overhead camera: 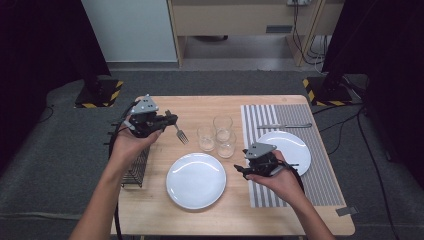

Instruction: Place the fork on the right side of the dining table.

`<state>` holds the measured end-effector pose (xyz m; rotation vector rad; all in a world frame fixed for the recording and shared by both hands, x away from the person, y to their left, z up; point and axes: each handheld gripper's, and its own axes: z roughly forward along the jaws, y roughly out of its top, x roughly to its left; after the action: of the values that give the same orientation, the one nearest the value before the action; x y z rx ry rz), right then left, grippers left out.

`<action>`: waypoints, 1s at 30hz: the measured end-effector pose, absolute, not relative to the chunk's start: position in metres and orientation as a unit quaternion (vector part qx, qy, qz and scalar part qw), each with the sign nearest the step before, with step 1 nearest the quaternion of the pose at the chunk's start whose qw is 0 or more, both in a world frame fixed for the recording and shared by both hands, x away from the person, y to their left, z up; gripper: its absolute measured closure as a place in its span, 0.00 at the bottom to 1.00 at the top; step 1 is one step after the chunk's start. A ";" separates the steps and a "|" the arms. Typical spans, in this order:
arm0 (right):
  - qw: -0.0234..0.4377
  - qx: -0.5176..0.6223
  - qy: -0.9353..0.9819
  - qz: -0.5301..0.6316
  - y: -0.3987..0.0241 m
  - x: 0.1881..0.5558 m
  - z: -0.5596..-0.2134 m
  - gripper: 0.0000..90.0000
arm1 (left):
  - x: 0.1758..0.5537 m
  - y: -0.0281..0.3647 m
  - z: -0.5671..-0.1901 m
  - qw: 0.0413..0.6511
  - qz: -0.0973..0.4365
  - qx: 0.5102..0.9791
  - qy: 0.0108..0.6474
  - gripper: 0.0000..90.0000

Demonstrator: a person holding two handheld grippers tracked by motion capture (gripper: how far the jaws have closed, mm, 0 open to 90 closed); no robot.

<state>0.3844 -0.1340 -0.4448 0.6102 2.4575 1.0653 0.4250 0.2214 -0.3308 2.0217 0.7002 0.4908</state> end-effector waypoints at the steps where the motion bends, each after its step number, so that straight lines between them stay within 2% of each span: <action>1: 0.194 0.215 0.878 0.382 -0.132 0.386 -0.445 0.45 | 0.425 0.219 -0.332 0.456 0.198 0.821 0.282 0.96; 5: 0.172 0.209 0.881 0.388 -0.124 0.389 -0.444 0.57 | 0.422 0.213 -0.337 0.453 0.192 0.825 0.276 0.96; 11: 0.164 0.190 0.883 0.395 -0.111 0.393 -0.439 0.69 | 0.420 0.205 -0.347 0.449 0.181 0.833 0.268 0.96; 23: 0.159 0.156 0.889 0.400 -0.088 0.396 -0.431 0.84 | 0.413 0.185 -0.357 0.449 0.163 0.844 0.244 0.96; 30: 0.152 0.147 0.891 0.401 -0.079 0.399 -0.430 0.86 | 0.413 0.171 -0.361 0.446 0.149 0.852 0.232 0.96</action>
<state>0.3989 -0.0791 -0.4303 0.4232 2.5576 1.1511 0.4131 0.1711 -0.3609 2.1095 0.5742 0.3696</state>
